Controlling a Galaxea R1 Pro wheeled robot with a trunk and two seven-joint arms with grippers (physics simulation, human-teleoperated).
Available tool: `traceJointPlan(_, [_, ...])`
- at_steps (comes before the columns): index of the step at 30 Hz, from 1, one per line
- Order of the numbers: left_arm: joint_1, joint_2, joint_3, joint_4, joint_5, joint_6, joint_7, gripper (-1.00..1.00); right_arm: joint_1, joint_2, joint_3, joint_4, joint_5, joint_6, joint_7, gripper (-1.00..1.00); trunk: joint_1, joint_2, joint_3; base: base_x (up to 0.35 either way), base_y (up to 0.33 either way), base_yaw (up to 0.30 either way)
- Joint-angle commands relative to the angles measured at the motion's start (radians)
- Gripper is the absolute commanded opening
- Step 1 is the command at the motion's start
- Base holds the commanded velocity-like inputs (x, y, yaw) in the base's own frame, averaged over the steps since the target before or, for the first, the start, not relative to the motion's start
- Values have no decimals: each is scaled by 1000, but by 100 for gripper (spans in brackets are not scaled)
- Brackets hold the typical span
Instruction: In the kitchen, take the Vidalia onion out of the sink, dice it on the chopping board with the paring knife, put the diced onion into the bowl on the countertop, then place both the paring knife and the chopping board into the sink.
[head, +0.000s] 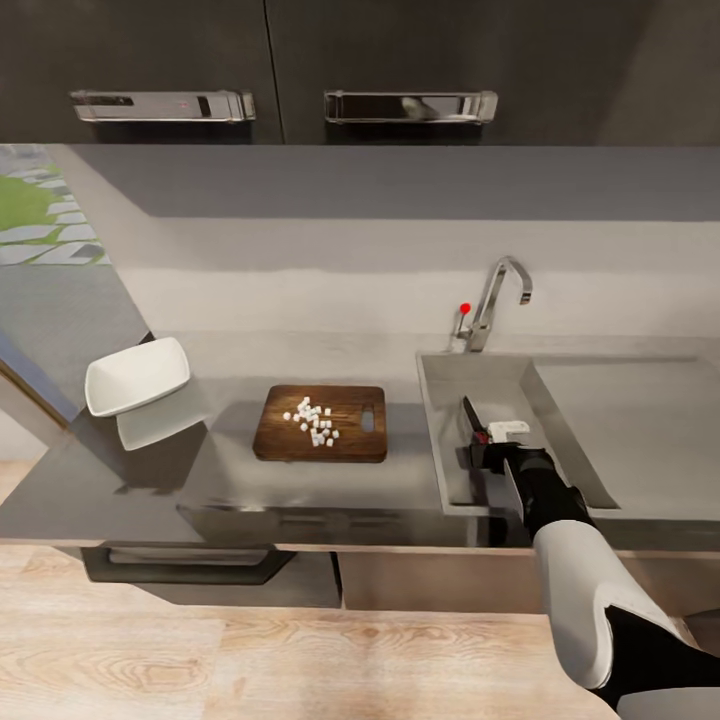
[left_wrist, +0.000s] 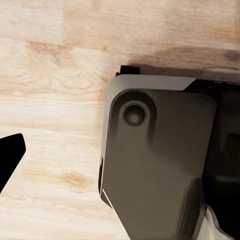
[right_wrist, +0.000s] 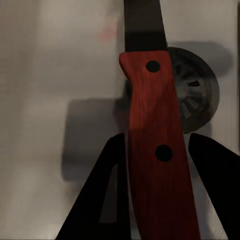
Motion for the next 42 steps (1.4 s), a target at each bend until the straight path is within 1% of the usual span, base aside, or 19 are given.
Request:
traceJointPlan(1, [0,1,-9,-2,9,2,7,100,-1,-4,-9,-3,10,2,11,-100,1,-2,-2,25,-17,0])
traceJointPlan(5, [0,1,-9,-2,9,2,7,100,-1,-18,-19,-3,9,1,13,-100,1,-2,-2,10,-7,0])
traceJointPlan(8, [0,1,-9,-2,9,2,7,100,-1,-21,-20,-3,9,1,13,-100,1,-2,-2,0,0,0])
traceJointPlan(9, [0,1,-9,-2,9,2,7,100,-1,-22,-20,-3,9,1,13,100,1,-2,-2,0,0,0])
traceJointPlan(21, [0,1,-9,0,9,2,7,100,-1,-22,-20,-6,9,1,12,100,1,-2,-2,0,0,0])
traceJointPlan(24, [0,1,-9,0,9,2,7,100,-1,-22,-20,-37,9,6,15,100,1,-2,-2,0,0,0])
traceJointPlan(26, [0,1,-9,1,9,2,7,100,-1,-22,-19,-80,9,10,24,100,1,-2,-2,0,0,0])
traceJointPlan(27, [0,1,-9,1,9,2,7,100,-1,-22,-18,-118,10,15,32,100,1,-2,-2,0,0,0])
traceJointPlan(29, [0,1,-9,1,9,2,7,100,-1,-20,-16,-197,11,50,57,100,1,-2,-2,0,0,0])
traceJointPlan(31, [0,0,-9,1,9,3,7,100,-1,-19,-16,-270,12,115,107,100,1,-2,-2,0,0,0])
traceJointPlan(32, [0,0,-9,1,9,3,7,100,0,-17,-15,-333,13,157,172,100,1,-2,-2,0,0,0])
traceJointPlan(34, [0,0,-9,1,9,3,7,100,12,-16,-15,-389,13,175,225,100,1,-2,-2,0,0,0])
traceJointPlan(35, [0,0,-9,1,9,3,7,100,22,-15,-15,-418,13,179,241,100,1,-2,-2,0,0,0])
traceJointPlan(37, [0,0,-9,1,9,2,7,100,42,-10,-15,-466,14,183,255,100,1,-2,-2,0,0,0])
traceJointPlan(39, [0,0,-9,1,9,2,7,100,77,1,-14,-540,14,185,263,100,1,-2,-2,0,0,0])
traceJointPlan(40, [0,0,-9,1,9,2,7,100,86,6,-14,-560,14,185,264,100,1,-2,-2,0,0,0])
traceJointPlan(42, [0,1,-9,1,9,2,7,100,125,29,-14,-640,14,186,267,100,1,-2,-2,0,0,0])
